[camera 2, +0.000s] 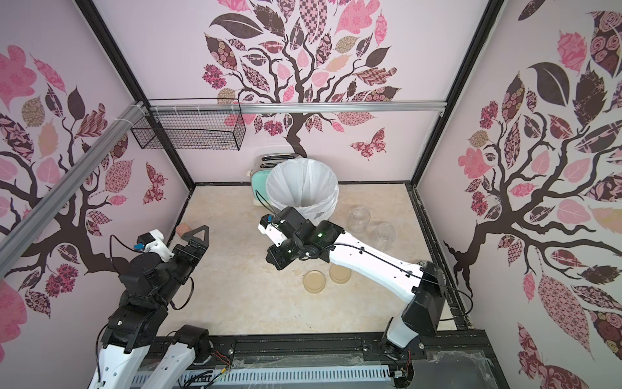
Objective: Empty moldy rice from jars
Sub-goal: Place the jar at the center of the board.
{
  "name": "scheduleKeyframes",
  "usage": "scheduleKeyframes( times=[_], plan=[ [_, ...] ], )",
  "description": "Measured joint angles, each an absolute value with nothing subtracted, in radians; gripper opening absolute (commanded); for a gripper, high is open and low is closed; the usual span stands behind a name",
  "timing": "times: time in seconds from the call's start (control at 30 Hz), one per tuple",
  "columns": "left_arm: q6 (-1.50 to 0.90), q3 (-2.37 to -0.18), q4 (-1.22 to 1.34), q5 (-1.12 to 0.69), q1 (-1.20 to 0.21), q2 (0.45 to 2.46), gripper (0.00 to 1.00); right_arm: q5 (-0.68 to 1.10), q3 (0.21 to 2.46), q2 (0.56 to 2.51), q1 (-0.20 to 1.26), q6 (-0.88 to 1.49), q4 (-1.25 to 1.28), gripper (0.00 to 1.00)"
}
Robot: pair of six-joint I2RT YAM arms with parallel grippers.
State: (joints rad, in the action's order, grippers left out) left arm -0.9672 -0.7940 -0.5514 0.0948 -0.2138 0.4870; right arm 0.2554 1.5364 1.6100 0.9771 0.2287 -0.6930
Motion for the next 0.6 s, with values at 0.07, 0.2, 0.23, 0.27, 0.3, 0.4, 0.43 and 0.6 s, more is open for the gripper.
scheduleKeyframes(
  times=[0.07, 0.2, 0.23, 0.27, 0.3, 0.4, 0.43, 0.6],
  plan=[
    [-0.967, -0.782, -0.554, 0.097, -0.214, 0.487, 0.98, 0.249, 1.536, 1.641, 0.979, 0.223, -0.701, 0.00],
    [-0.968, -0.748, -0.554, 0.099, -0.214, 0.487, 0.98, 0.244, 1.522, 1.706, 0.981, 0.208, -0.703, 0.00],
    [-0.968, -0.739, -0.555, 0.100, -0.214, 0.487, 0.98, 0.245, 1.518, 1.723, 0.981, 0.204, -0.703, 0.00],
    [-0.968, -0.734, -0.555, 0.101, -0.214, 0.487, 0.98, 0.245, 1.515, 1.737, 0.981, 0.201, -0.703, 0.00],
    [-0.968, -0.730, -0.556, 0.101, -0.214, 0.487, 0.98, 0.247, 1.514, 1.758, 0.981, 0.199, -0.703, 0.00],
    [-0.967, -0.729, -0.555, 0.103, -0.214, 0.488, 0.98, 0.257, 1.514, 1.817, 0.981, 0.191, -0.701, 0.00],
    [-0.967, -0.729, -0.555, 0.104, -0.214, 0.488, 0.98, 0.260, 1.514, 1.840, 0.981, 0.188, -0.701, 0.00],
    [-0.966, -0.724, -0.554, 0.106, -0.214, 0.484, 0.98, 0.281, 1.527, 1.932, 0.981, 0.170, -0.713, 0.00]
  ],
)
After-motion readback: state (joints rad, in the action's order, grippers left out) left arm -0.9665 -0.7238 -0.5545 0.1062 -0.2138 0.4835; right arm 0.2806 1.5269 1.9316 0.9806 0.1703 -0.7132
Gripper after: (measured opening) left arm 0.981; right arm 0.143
